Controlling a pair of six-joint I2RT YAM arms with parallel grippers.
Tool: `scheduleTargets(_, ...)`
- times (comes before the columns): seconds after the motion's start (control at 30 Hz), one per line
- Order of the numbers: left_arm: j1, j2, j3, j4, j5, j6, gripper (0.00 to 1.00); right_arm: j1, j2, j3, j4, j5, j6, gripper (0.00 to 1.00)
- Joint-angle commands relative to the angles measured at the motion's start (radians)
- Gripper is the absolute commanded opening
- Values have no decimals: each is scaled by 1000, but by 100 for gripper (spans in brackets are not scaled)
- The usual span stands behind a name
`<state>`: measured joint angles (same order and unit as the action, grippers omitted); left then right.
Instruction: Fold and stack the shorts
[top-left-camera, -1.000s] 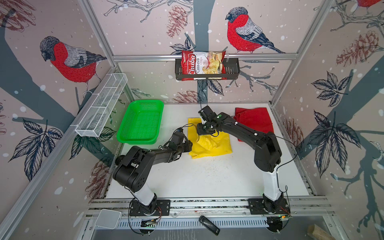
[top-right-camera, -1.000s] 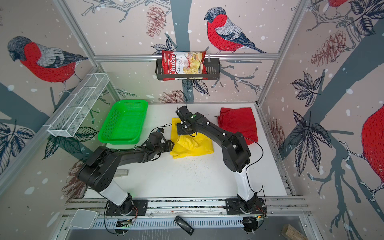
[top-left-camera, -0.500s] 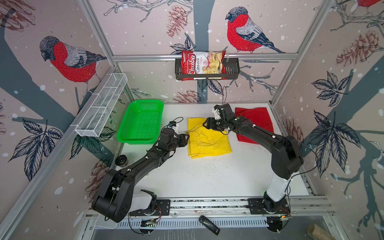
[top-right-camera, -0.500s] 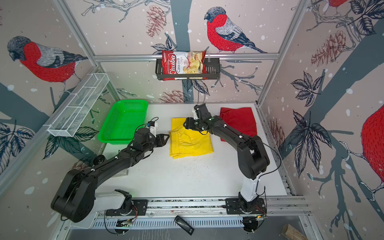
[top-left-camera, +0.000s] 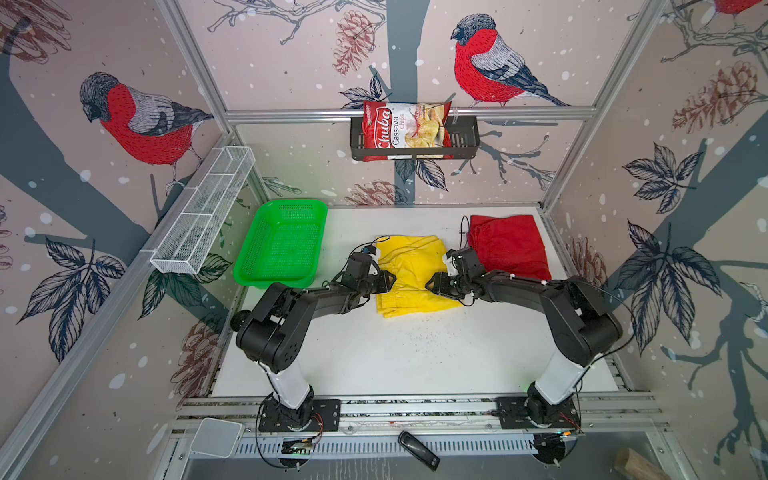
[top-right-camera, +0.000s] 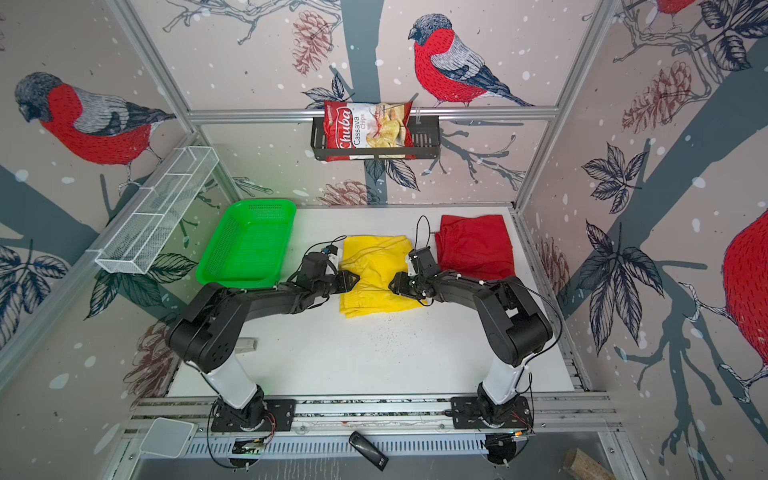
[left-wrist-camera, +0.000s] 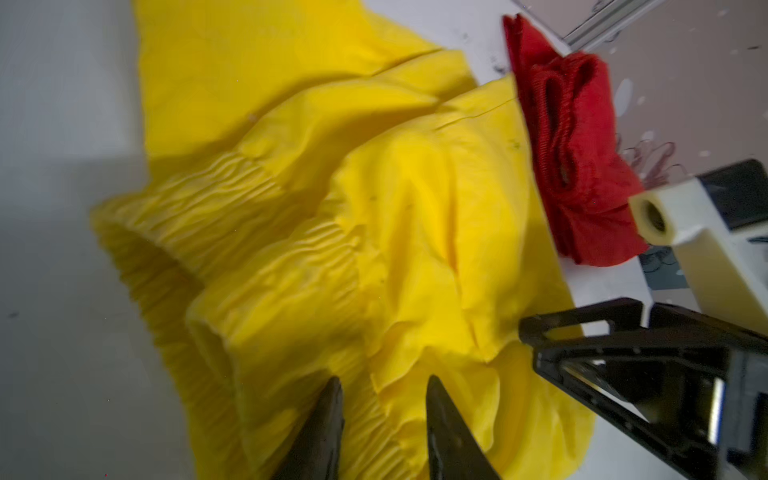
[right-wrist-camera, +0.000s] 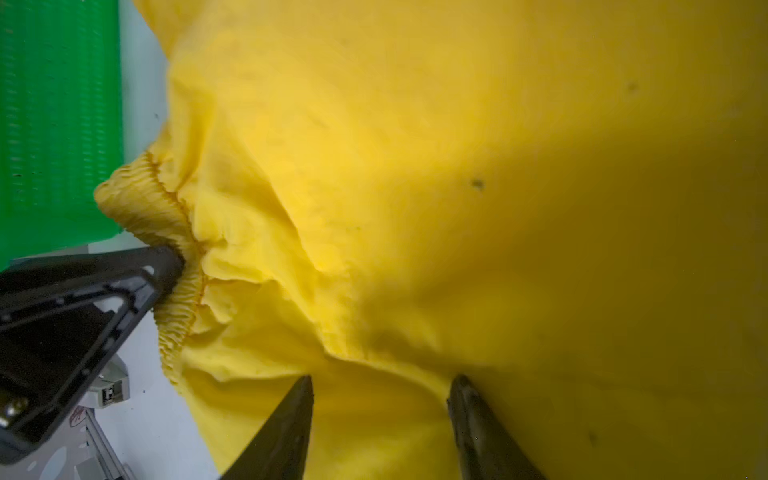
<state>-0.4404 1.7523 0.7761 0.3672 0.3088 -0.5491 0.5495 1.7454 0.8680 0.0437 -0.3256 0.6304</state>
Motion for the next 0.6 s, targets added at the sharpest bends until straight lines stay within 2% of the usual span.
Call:
scheduleTargets(0.0,16,31,-19,-46,-77,34,35,32,-6,-71,84,-8,52,55)
scheduleTargets(0.2,32,-3,-61,-78,-103,62,37,166,-107,-145,100,42,133,59)
scheduleTargets(0.3,34,-18,-52,-101,-111,83,38,163,-202,-134,69,73,114,65)
scheduleTargets(0.37,37,-14,-49,-108,-114,90,38,121,-262,-136,63,58,82,66)
scheduleTargets(0.57,39,19,-58,-87,-105,86,38,-140,-319,-223,217,-130,39,65)
